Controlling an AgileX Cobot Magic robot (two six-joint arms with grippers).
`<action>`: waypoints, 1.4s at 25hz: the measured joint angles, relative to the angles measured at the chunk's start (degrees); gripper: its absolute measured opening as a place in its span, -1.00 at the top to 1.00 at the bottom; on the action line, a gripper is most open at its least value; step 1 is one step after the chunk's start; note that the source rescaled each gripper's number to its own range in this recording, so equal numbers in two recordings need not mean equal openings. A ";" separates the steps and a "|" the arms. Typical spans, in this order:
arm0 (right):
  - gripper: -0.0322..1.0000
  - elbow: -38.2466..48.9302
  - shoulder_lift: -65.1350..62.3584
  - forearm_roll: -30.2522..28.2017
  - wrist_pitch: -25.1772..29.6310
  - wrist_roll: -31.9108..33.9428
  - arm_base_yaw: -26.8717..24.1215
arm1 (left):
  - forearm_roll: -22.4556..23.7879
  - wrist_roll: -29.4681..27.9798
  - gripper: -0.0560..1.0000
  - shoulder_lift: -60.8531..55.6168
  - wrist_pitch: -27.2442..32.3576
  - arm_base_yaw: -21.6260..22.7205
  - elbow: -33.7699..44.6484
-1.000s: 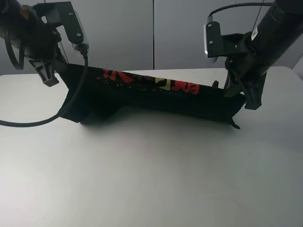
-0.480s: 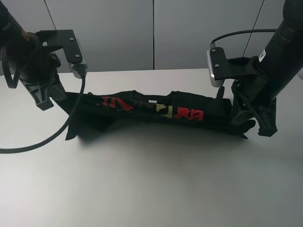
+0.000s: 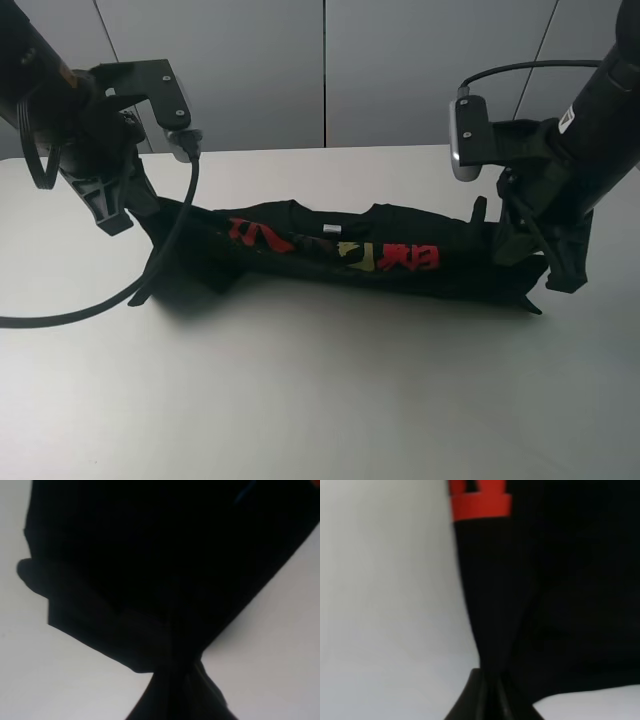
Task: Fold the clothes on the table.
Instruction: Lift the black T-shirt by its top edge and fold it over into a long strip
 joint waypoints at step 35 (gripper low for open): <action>0.94 0.00 16.28 -41.38 -37.01 51.31 -2.04 | 12.35 -27.66 0.79 18.27 -27.39 0.00 0.00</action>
